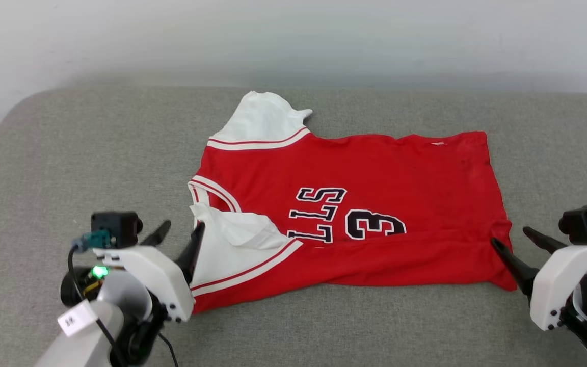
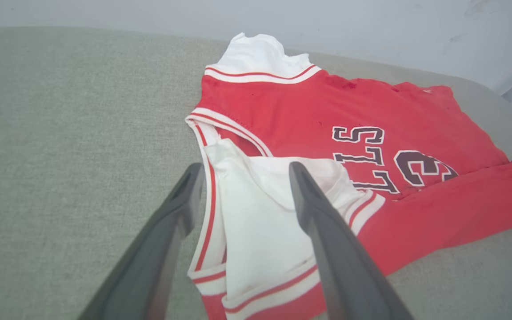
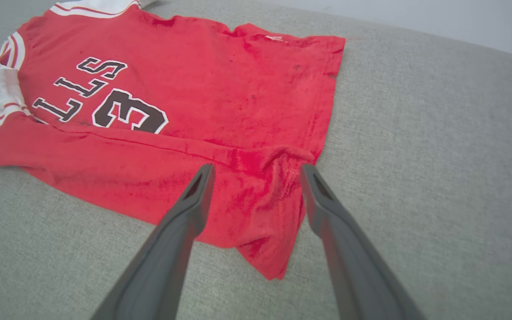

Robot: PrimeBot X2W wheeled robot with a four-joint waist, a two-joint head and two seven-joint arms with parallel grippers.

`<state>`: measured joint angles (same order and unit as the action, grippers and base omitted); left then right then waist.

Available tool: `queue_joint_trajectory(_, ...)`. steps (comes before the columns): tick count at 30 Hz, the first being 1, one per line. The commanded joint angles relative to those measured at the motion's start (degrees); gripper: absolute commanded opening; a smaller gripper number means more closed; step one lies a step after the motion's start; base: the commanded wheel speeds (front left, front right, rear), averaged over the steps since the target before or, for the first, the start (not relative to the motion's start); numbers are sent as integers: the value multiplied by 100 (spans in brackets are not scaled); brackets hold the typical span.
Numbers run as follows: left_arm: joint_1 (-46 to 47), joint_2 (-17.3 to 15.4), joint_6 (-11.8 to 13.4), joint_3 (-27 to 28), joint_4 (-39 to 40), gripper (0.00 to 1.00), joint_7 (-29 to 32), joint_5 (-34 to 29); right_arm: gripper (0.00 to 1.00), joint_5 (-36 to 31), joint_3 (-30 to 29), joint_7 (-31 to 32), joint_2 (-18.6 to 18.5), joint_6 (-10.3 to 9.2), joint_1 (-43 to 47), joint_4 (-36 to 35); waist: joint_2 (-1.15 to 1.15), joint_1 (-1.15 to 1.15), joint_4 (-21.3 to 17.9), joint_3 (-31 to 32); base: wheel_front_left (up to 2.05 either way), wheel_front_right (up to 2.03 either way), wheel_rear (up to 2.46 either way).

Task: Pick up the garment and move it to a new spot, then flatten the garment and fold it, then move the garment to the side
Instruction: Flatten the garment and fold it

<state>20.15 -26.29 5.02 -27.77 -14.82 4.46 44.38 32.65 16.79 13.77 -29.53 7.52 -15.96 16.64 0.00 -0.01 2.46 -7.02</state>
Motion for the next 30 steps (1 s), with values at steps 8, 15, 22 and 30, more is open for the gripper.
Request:
queue_joint_trajectory(8, -1022, -249, 692, -120, 1277, 100, 634, 107, 100, -365, -864, 1388, 142, -6, 894, -1264, 0, 1, 88, 154, 0, 0, 0)
queue_joint_trajectory(15, -1329, -539, 1189, -315, 1794, 100, 1314, -8, 100, -802, -1545, 2473, 603, -7, 1447, -2241, 0, 1, 13, -34, 0, 0, 0)
queue_joint_trajectory(22, -1184, -644, 1427, -351, 1572, 100, 1537, -158, 100, -1070, -1867, 3354, 920, -6, 1724, -2954, 0, 1, -96, -349, 0, 0, 0)
queue_joint_trajectory(30, -916, -569, 1311, -402, 948, 100, 1567, -165, 100, -1216, -1973, 3618, 1031, -7, 1669, -3293, 0, 1, -192, -622, 0, 0, 0)
